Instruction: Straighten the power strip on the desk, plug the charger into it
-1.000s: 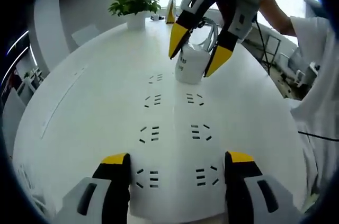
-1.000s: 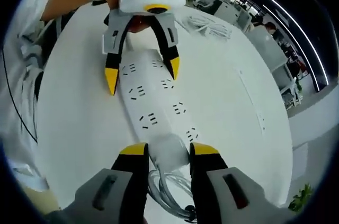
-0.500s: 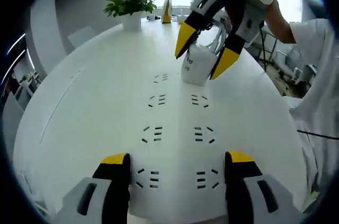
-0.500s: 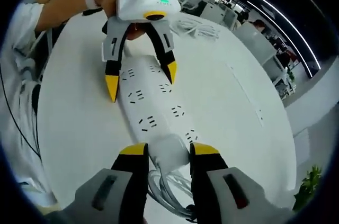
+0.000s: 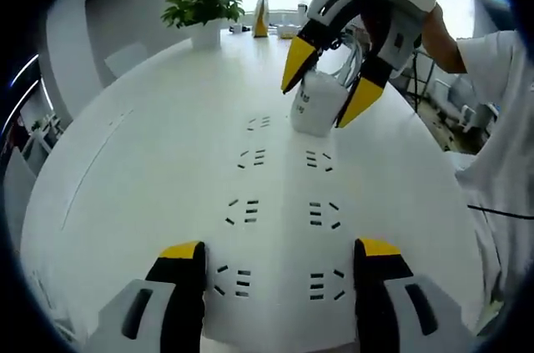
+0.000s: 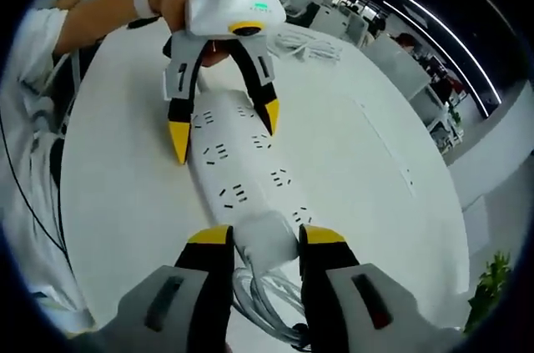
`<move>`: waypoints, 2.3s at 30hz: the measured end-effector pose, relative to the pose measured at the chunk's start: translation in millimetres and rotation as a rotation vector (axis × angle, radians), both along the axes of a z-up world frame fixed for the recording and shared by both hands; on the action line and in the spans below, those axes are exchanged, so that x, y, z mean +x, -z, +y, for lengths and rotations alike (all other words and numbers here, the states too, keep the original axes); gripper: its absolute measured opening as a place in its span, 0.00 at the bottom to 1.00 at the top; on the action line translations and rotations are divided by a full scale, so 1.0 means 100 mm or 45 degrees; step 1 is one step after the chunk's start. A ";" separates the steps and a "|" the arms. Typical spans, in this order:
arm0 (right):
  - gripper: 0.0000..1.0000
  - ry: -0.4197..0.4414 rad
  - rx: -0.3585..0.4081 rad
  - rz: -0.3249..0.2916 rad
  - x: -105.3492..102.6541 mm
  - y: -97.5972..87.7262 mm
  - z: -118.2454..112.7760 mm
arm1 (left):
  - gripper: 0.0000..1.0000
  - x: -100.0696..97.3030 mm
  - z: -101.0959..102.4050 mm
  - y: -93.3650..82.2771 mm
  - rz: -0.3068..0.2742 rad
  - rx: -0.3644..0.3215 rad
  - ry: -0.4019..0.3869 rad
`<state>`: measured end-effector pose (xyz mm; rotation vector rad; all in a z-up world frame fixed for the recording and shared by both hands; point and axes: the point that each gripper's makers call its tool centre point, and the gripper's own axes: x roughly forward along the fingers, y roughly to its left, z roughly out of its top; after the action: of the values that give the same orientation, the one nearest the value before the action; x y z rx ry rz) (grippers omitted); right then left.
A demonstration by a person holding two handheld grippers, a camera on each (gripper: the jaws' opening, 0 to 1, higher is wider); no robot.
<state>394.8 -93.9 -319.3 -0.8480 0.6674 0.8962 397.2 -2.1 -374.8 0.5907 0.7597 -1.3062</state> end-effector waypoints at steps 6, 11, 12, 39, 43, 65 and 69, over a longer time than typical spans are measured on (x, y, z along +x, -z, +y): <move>0.31 0.013 0.212 0.147 0.00 -0.06 0.05 | 0.73 0.01 -0.01 0.00 0.002 0.016 -0.023; 0.32 -0.002 0.221 0.131 -0.02 -0.08 0.06 | 0.73 0.01 -0.01 -0.01 -0.005 0.017 -0.010; 0.32 -0.009 0.218 0.121 -0.02 -0.08 0.06 | 0.73 0.01 -0.01 -0.01 -0.005 0.017 -0.010; 0.70 0.015 0.264 0.035 -0.04 -0.17 -0.04 | 0.96 -0.17 0.07 -0.26 -0.096 -0.105 -0.097; 0.78 0.028 0.304 0.041 -0.09 -0.15 -0.05 | 0.96 -0.22 0.08 -0.38 -0.112 -0.164 -0.135; 0.97 0.263 0.833 0.031 -0.38 -0.47 -0.16 | 0.96 -0.84 0.39 -0.56 -0.191 -0.412 -0.372; 0.97 0.311 0.870 0.055 -0.45 -0.48 -0.24 | 0.96 -0.95 0.57 -0.45 -0.122 -0.351 -0.478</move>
<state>349.8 -117.5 -270.9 -0.1333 0.4403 0.8418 301.8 54.5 -330.2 0.2699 0.5657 -1.0036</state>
